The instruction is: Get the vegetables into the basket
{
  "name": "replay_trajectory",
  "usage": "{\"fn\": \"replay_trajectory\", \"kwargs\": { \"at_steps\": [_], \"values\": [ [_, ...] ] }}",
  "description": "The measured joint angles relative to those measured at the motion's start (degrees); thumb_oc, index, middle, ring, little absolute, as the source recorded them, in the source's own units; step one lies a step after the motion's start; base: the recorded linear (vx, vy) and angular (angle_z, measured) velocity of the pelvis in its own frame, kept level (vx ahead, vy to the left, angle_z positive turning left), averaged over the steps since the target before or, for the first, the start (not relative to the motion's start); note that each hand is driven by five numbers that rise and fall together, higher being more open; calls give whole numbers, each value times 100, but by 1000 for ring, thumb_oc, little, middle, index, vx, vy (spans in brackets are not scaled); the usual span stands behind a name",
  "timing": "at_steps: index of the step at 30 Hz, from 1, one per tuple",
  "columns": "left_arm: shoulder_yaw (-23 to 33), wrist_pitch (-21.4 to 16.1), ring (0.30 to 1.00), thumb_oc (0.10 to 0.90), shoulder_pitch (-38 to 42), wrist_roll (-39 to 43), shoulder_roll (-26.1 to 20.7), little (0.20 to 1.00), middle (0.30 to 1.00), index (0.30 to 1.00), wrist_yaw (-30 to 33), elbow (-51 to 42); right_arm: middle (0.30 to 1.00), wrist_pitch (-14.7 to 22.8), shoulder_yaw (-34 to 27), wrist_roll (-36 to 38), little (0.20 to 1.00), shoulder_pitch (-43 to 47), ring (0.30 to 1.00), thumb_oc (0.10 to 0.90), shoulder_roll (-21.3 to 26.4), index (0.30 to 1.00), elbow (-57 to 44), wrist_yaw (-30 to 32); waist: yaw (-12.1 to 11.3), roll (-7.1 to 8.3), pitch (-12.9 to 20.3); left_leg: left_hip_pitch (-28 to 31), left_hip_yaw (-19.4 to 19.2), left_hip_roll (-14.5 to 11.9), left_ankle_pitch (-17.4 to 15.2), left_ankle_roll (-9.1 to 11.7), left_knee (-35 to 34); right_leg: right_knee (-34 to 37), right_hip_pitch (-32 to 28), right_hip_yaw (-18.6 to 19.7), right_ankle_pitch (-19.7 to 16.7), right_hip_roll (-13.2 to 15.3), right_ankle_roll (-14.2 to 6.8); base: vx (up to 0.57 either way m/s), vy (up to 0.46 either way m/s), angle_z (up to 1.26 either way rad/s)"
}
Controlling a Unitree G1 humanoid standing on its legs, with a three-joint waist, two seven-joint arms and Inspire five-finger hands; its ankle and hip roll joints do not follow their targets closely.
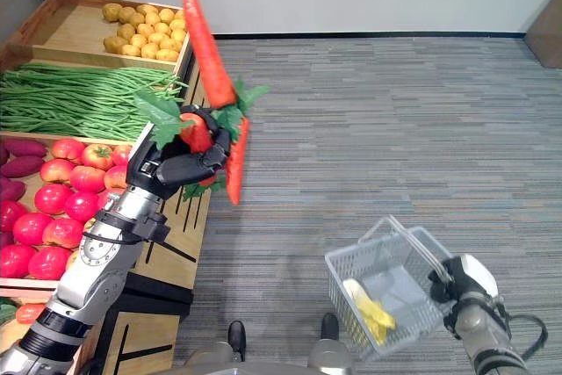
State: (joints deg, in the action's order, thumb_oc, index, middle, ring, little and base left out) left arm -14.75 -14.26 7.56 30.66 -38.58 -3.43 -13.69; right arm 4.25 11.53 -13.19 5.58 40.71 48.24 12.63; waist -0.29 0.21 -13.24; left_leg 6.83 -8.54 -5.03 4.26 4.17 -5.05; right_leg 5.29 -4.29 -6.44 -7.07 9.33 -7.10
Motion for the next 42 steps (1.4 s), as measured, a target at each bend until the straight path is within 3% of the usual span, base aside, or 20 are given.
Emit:
{"fn": "replay_trajectory", "kwargs": {
  "at_steps": [3,10,14,19,31,37,42],
  "values": [
    [-495,-3,300,400,575,-575,-339,300,300,300,-55,-100,300,25,483,-29,300,445,300,400,106,300,-632,-24,5,-37,21,0,0,-41,20,25,1,0,1,0,-11,-41,16,12,-26,0],
    [-1511,-266,300,400,1559,-1422,-804,300,300,300,-67,-238,300,193,943,-28,300,1302,300,400,137,300,-791,-14,6,-74,43,10,-3,-56,29,36,3,-27,-3,-2,-17,-61,23,0,0,0],
    [-2580,-406,300,400,2567,-1880,-1415,300,300,300,-90,-225,300,287,1457,-18,300,1925,300,400,199,300,-608,-16,-5,-170,101,4,0,-60,33,44,2,-29,0,-10,-17,-66,24,0,0,0],
    [-3419,-687,300,400,3066,-2623,-1417,300,300,300,-62,-236,300,396,1803,30,300,2251,300,400,121,300,-528,-14,28,-219,130,-31,-10,-60,33,44,2,-30,38,-8,-17,-67,24,7,5,0],
    [-3816,-756,300,400,3084,-3529,-1341,300,300,300,-61,117,300,349,1815,536,300,2251,300,400,-230,300,-600,5,149,-245,145,-25,-34,-61,32,44,2,-29,50,17,-21,-69,31,0,0,0],
    [-3959,-725,300,400,2995,-4519,-597,300,300,300,-53,1523,300,351,1808,921,300,2250,300,400,-371,300,-949,20,209,-263,157,-24,-36,-67,32,44,2,-30,51,18,-23,-73,34,0,0,0],
    [-3828,-604,300,400,2727,-5064,-262,300,300,300,164,2013,300,348,1807,1146,300,2247,300,400,-607,300,-1082,23,256,-269,160,-12,-59,-73,32,43,1,-30,54,31,-25,-81,37,0,0,0]
  ]
}}
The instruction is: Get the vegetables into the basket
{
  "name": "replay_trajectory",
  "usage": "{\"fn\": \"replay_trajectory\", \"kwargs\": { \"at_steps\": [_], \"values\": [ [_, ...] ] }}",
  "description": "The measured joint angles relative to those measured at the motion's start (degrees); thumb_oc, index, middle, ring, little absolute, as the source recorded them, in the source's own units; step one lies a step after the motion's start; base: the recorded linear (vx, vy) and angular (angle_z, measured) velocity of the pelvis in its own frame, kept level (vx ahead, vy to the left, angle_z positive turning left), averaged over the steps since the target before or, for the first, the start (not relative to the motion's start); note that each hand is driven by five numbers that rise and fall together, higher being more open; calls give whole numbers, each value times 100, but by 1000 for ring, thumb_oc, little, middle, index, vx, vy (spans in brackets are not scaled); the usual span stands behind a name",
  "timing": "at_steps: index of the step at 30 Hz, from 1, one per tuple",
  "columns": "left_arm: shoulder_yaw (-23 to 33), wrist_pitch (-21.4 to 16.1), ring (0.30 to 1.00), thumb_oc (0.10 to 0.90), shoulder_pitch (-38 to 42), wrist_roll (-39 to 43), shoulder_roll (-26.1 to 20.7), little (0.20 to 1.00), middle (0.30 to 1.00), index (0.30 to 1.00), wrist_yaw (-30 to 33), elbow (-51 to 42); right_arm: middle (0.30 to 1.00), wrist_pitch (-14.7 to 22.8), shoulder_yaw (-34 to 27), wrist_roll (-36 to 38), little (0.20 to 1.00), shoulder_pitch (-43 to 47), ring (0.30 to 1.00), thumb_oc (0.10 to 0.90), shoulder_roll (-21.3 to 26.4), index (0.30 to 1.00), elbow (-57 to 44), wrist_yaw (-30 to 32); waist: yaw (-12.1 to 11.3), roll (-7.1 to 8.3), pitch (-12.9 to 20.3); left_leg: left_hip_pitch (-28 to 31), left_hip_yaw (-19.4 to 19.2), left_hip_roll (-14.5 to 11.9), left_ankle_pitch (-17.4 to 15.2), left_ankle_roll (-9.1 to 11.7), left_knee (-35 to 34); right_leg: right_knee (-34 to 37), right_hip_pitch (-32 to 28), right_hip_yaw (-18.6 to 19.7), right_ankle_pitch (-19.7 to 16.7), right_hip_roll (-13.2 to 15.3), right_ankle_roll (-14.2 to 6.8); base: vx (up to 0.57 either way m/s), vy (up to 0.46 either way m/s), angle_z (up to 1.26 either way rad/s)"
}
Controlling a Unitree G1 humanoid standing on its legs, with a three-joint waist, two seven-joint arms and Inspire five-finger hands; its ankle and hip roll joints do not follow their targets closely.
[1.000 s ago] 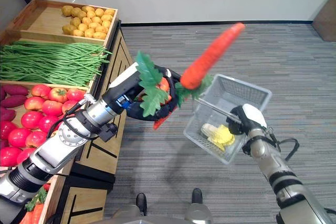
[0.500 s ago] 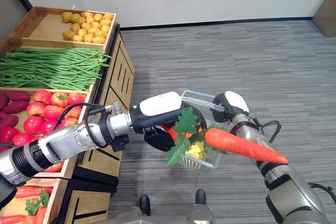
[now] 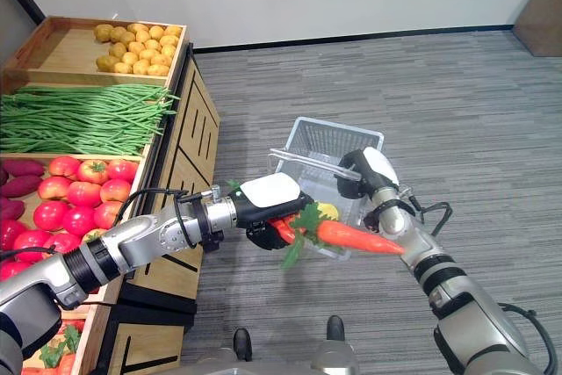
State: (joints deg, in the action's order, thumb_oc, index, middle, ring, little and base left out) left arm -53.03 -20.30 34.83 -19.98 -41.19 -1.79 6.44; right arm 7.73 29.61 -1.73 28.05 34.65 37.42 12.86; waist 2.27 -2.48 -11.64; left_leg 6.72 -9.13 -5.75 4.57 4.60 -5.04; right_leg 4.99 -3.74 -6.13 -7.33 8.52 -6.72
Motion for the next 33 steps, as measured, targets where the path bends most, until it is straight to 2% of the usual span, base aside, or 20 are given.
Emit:
{"fn": "replay_trajectory", "kwargs": {
  "at_steps": [6,13,20,31,32,33],
  "values": [
    [206,110,300,400,-182,-492,332,300,300,300,311,481,300,-3,0,104,300,-12,300,400,-17,300,-533,-60,15,1,0,37,-63,-26,0,0,0,0,-2,57,-9,-26,12,7,-4,-4],
    [473,162,300,400,-300,-835,387,300,300,300,465,608,300,-2,-6,293,300,-246,300,400,-3,300,-1078,-243,19,0,0,66,-98,-68,0,1,-1,1,-10,87,-14,-69,19,3,-3,-2],
    [831,426,300,400,-540,-1175,570,300,300,300,674,1375,300,1,4,762,300,-813,300,400,1,300,-1933,-640,40,1,-1,87,-128,-102,0,3,-3,2,-15,109,-15,-101,23,0,0,0],
    [1075,826,300,400,-736,-2043,694,300,300,300,910,2444,300,7,4,1625,300,-878,300,400,70,300,-3118,-947,70,4,-2,110,-178,-132,-1,7,-4,3,-9,146,-16,-134,25,0,0,-1],
    [1320,882,937,855,-889,-2139,769,937,937,937,992,2466,300,7,4,1700,300,-890,300,400,85,300,-3219,-1042,73,6,-3,113,-185,-138,-2,9,-4,3,-6,153,-16,-140,25,0,0,0],
    [1338,923,1000,900,-896,-2174,806,1000,1000,1000,1057,2478,300,7,4,1742,300,-897,300,400,99,300,-3224,-1062,46,8,-3,112,-185,-140,-2,9,-4,3,-6,153,-16,-142,25,0,0,0]
  ]
}}
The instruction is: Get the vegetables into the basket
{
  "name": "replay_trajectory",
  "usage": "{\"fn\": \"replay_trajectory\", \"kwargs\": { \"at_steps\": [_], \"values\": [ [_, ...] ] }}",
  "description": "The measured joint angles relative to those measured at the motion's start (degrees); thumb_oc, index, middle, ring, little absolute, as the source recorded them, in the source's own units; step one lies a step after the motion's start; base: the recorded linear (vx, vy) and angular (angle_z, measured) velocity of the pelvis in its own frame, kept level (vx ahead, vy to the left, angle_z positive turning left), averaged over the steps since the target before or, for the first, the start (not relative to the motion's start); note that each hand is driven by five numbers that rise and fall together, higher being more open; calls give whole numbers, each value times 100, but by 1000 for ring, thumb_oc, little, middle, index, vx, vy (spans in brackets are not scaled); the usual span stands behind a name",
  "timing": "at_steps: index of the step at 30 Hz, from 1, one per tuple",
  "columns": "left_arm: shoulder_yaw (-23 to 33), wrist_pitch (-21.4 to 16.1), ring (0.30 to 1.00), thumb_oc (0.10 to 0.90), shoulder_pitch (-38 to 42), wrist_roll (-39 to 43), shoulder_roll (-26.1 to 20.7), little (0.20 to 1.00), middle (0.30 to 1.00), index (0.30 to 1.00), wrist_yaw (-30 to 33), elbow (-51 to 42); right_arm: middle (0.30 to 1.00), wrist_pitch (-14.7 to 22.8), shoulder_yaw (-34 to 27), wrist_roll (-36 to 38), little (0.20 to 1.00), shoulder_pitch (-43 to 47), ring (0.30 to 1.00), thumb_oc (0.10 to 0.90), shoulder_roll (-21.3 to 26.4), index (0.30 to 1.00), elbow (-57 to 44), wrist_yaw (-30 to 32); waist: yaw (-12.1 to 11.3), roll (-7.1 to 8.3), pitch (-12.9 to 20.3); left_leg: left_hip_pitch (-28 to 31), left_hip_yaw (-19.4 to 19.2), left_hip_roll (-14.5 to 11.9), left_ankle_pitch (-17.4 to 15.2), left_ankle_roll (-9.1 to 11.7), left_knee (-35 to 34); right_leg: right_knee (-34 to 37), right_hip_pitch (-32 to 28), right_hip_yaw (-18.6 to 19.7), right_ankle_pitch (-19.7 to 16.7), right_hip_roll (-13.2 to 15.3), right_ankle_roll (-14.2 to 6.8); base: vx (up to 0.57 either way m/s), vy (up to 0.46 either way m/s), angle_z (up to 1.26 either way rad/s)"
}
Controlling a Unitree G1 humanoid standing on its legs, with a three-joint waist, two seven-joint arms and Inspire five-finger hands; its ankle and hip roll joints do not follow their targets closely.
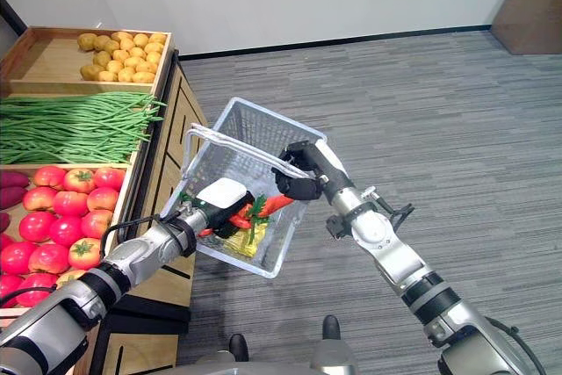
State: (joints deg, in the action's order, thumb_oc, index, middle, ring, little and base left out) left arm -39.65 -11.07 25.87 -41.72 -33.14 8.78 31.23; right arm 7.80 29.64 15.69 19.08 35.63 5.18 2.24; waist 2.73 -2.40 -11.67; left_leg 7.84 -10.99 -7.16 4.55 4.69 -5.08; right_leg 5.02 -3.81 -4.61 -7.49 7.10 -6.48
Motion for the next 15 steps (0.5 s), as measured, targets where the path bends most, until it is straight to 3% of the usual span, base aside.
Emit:
{"fn": "replay_trajectory", "kwargs": {
  "at_steps": [7,15],
  "values": [
    [111,149,1000,900,-19,-341,227,1000,1000,1000,133,108,300,-1,0,19,300,-13,300,400,75,300,-3,-13,-22,19,-11,-2,-7,-17,0,2,0,0,6,0,1,-15,0,0,0,0],
    [177,192,1000,900,-64,-342,217,1000,1000,1000,138,-603,300,-5,-56,0,300,-193,300,400,21,300,229,27,-26,64,-13,-3,-5,-17,-1,3,-1,0,5,-1,2,-16,2,0,0,0]
  ]
}}
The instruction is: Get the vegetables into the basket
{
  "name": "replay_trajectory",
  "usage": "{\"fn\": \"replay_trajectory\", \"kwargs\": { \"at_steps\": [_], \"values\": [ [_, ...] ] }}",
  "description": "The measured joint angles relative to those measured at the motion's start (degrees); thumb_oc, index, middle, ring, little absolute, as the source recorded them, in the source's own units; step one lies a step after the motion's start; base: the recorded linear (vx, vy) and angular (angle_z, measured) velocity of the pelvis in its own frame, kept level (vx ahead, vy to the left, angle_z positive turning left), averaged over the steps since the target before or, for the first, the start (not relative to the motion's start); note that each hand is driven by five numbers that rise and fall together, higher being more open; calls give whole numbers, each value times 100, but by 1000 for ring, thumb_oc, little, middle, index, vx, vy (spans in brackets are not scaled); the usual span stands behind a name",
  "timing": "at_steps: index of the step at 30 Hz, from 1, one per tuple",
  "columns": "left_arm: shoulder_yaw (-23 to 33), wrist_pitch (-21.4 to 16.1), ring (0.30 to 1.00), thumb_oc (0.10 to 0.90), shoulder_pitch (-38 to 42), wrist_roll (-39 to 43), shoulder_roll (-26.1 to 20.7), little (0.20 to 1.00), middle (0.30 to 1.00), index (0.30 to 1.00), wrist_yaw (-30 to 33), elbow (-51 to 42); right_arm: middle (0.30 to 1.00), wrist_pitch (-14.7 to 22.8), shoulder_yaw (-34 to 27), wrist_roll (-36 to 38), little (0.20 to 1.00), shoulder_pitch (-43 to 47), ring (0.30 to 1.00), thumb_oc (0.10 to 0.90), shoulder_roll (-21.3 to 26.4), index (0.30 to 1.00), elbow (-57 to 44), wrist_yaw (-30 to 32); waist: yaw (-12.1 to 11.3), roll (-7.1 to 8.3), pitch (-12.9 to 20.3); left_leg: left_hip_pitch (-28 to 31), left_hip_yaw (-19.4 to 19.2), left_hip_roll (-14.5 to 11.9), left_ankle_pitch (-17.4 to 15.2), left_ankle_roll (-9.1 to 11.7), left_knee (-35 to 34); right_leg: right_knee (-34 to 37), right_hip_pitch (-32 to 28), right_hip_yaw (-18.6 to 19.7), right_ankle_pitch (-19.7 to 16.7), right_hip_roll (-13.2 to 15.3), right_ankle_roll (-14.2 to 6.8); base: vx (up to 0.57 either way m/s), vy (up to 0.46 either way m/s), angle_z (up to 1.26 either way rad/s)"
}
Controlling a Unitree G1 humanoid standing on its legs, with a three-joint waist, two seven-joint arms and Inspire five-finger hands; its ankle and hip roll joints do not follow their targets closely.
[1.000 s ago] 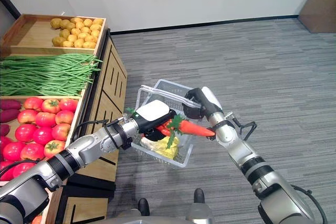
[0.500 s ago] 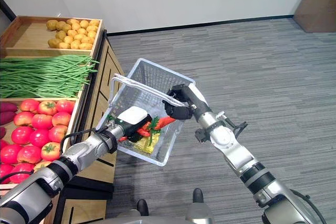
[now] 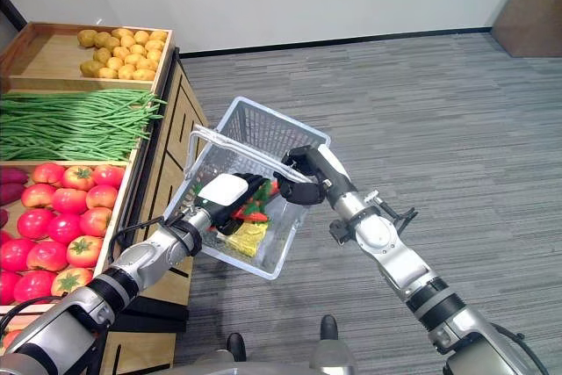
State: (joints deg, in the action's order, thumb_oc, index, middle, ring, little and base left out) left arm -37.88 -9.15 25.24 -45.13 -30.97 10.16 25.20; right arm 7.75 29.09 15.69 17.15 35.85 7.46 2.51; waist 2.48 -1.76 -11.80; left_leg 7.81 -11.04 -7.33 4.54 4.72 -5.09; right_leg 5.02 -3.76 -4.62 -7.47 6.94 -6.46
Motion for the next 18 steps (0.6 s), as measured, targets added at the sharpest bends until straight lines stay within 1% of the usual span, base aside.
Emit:
{"fn": "replay_trajectory", "kwargs": {
  "at_steps": [3,4,7,9,12,13,14,15,16,17,18],
  "values": [
    [2,-47,1000,900,0,8,-15,1000,1000,1000,-15,-417,300,-1,-1,-35,300,0,300,400,-3,300,229,17,-3,13,5,0,3,0,0,0,1,-1,-1,-2,0,2,1,0,0,0],
    [3,-137,1000,900,1,14,-30,1000,1000,1000,-14,-574,300,-1,-1,-67,300,0,300,400,-11,300,328,25,-5,15,5,-1,7,0,0,0,0,-1,-3,-6,0,2,1,0,0,0],
    [-27,-231,1000,900,-1,50,-67,1000,1000,1000,-108,-969,300,-2,-10,-235,300,0,300,400,-77,300,562,123,-4,20,4,0,15,2,0,0,1,-2,-9,-13,0,2,1,0,0,0],
    [-45,-244,1000,900,-79,264,-213,1000,1000,1000,-288,-1142,300,2,-84,-371,300,-1,300,400,-155,300,712,147,39,29,1,1,18,-6,2,4,1,-2,-12,-15,-1,8,2,0,0,0],
    [-27,-226,1000,900,-200,662,-379,1000,1000,1000,-509,-1401,300,36,-168,-597,300,-3,300,400,-266,300,871,189,31,36,0,0,34,-13,7,12,1,-1,-18,-29,0,13,7,-5,2,1],
    [-26,-290,1000,900,-356,1194,-587,1000,1000,1000,-714,-1792,300,109,-286,-791,300,-3,300,400,-411,300,1202,305,-1,46,3,0,46,-12,8,13,1,-2,-27,-42,1,15,10,-10,1,6],
    [-18,-349,1000,900,-448,1558,-673,1000,1000,1000,-860,-2065,300,102,-370,-909,300,-4,300,400,-473,300,1408,381,-20,48,3,0,64,-2,8,13,1,-1,-37,-57,3,18,13,-5,-1,11],
    [-17,-491,1000,900,-572,2080,-740,1000,1000,1000,-1062,-2438,300,29,-438,-1049,300,-4,300,400,-482,300,1689,486,-80,48,4,0,95,18,8,13,1,-2,-55,-89,4,25,14,-9,2,11],
    [-16,-582,1000,900,-681,2427,-716,1000,1000,1000,-1147,-2719,300,-16,-484,-1157,300,-6,300,400,-483,300,1919,532,-147,49,4,2,101,33,8,13,1,-2,-61,-95,5,38,14,-13,3,11],
    [-16,-665,1000,900,-898,3283,-619,1000,1000,1000,-1334,-3158,300,-80,-608,-1289,300,-27,300,400,-547,300,2332,564,-230,56,6,-1,121,54,8,13,2,-2,-69,-115,5,62,13,-17,5,7],
    [-15,-668,1000,900,-1046,3835,-567,1000,1000,1000,-1434,-3392,300,-96,-737,-1336,300,-78,300,400,-633,300,2558,585,-267,56,7,1,131,64,8,13,2,-2,-77,-125,5,71,13,-10,4,7]
  ]
}}
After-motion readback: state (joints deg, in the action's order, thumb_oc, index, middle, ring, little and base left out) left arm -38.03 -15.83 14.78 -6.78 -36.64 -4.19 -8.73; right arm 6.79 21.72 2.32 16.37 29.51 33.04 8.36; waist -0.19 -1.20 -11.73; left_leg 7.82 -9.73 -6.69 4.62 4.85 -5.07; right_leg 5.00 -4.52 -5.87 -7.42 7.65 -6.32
